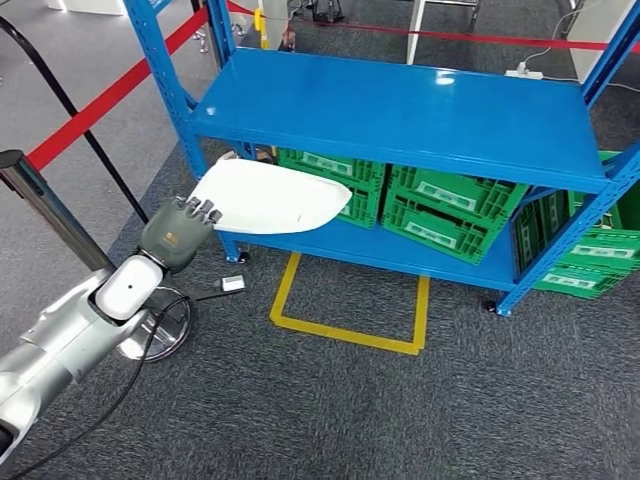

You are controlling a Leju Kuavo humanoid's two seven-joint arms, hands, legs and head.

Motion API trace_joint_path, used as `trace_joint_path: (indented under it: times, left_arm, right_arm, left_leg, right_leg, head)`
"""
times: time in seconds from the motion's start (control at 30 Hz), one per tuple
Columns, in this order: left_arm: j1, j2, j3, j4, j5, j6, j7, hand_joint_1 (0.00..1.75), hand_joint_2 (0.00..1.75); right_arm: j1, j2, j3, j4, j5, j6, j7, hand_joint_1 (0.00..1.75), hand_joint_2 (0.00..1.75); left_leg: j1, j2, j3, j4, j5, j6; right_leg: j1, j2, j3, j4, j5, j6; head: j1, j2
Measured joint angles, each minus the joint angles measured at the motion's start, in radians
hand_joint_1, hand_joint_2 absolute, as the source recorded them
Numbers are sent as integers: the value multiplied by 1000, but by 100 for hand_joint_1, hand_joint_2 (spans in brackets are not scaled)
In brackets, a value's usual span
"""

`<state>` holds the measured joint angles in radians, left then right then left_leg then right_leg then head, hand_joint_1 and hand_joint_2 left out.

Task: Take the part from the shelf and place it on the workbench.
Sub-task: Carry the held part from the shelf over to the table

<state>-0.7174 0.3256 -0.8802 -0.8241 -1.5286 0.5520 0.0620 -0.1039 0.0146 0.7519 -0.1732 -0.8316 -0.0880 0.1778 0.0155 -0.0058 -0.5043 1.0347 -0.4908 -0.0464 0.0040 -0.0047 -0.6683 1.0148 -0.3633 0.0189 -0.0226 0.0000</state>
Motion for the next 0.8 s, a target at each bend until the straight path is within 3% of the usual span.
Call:
trace_joint_path:
  times: [0.03, 0.1, 0.13, 0.2, 0.27, 0.3, 0.33, 0.37, 0.4, 0.47, 0.5, 0.53, 0.6, 0.67, 0.73, 0.8]
  left_arm:
    - [0, 0, 2, -2, 0, 0, 0, 175, 175]
    - [2, 0, 4, -3, 0, 0, 0, 175, 175]
    - [3, 0, 4, -3, 0, 1, 0, 175, 175]
    - [4, 1, 7, -3, 0, 2, 0, 175, 175]
    - [6, 7, 12, -3, 0, 4, 0, 175, 175]
    - [9, 12, 15, -3, 0, 5, 0, 175, 175]
    - [11, 17, 17, -3, 0, 6, 0, 175, 175]
    - [13, 21, 19, -3, 0, 7, -1, 175, 175]
    - [14, 25, 21, -3, 0, 8, -1, 175, 175]
    - [13, 29, 24, -5, 0, 10, -1, 175, 175]
    - [13, 32, 25, -6, 0, 11, -1, 175, 175]
    - [13, 35, 27, -6, 0, 12, -1, 175, 175]
    - [17, 43, 30, -8, 0, 12, -1, 175, 175]
    - [22, 50, 33, -10, 0, 13, -1, 175, 175]
    - [23, 52, 37, -12, 0, 13, -1, 175, 175]
    - [27, 52, 38, -12, 0, 13, -1, 175, 175]
  right_arm:
    - [0, 0, 0, 0, 1, 0, 0, 0, 0]
    - [2, 0, 0, 0, 2, -1, 0, 0, 0]
    - [4, 0, 0, 0, 4, -3, 0, 0, 0]
    - [6, 0, 4, 0, 14, -10, 1, 0, 0]
    - [3, 0, 16, 0, 38, -28, 2, 0, 0]
    - [2, 0, 25, -1, 51, -40, 2, 0, 0]
    - [1, 1, 34, -1, 62, -50, 2, 0, 0]
    - [0, 1, 42, -1, 70, -58, 3, 0, 0]
    - [0, 2, 49, -1, 74, -64, 3, 0, 0]
    - [-1, 2, 58, -2, 77, -69, 5, 0, 0]
    - [-2, 3, 62, -2, 78, -70, 3, 0, 0]
    - [-2, 4, 65, -2, 78, -70, 2, 0, 0]
    - [-3, 7, 71, -4, 79, -70, 1, 0, 0]
    - [-3, 9, 74, -5, 79, -71, 3, 0, 0]
    - [-2, 10, 74, -5, 79, -71, 5, 0, 0]
    - [-1, 10, 74, -5, 79, -70, 5, 0, 0]
  left_leg:
    - [-2, -1, 24, -41, -15, 9]
    - [-6, 1, 20, -59, -12, 31]
    - [-6, 2, 15, -59, -3, 40]
    - [-5, 2, 1, -60, 14, 55]
    - [-8, -4, -17, -59, 29, 60]
    - [-9, -9, -26, -58, 36, 60]
    - [-10, -14, -34, -58, 42, 59]
    - [-11, -22, -40, -58, 47, 57]
    - [-11, -31, -45, -57, 51, 55]
    - [-11, -48, -53, -56, 59, 47]
    - [-10, -55, -58, -55, 63, 41]
    - [-8, -62, -64, -54, 67, 34]
    - [-3, -80, -74, -55, 74, 20]
    - [-3, -64, -91, -32, 56, 10]
    - [-5, -28, -138, 67, -2, 2]
    - [-4, -12, -196, 192, -52, -5]
  right_leg:
    - [0, 0, -5, 0, 10, 6]
    - [-4, 0, -12, -6, 28, 19]
    - [-6, 1, -19, 0, 22, 24]
    - [-9, 2, -53, 76, -34, 34]
    - [-9, 2, -101, 218, -114, 40]
    - [-9, 2, -113, 271, -139, 41]
    - [-9, 3, -108, 289, -146, 40]
    - [-8, 5, -81, 264, -135, 37]
    - [-8, 13, -36, 203, -113, 33]
    - [-11, 49, 57, 62, -85, 22]
    - [-11, 63, 84, 18, -81, 18]
    - [-11, 70, 94, 1, -85, 15]
    - [-9, 53, 93, -3, -80, 6]
    - [-11, 31, 94, -12, -72, -7]
    - [-12, 10, 94, -17, -68, -14]
    - [-12, -13, 93, -17, -68, -15]
  head:
    - [0, 0]
    - [-1, 0]
    - [0, 0]
    - [4, 0]
    - [8, 0]
    - [8, 0]
    - [8, 0]
    - [8, 0]
    - [8, 0]
    - [7, 0]
    - [5, 0]
    - [4, 0]
    - [3, 0]
    - [0, 0]
    - [-7, 0]
    - [-9, 0]
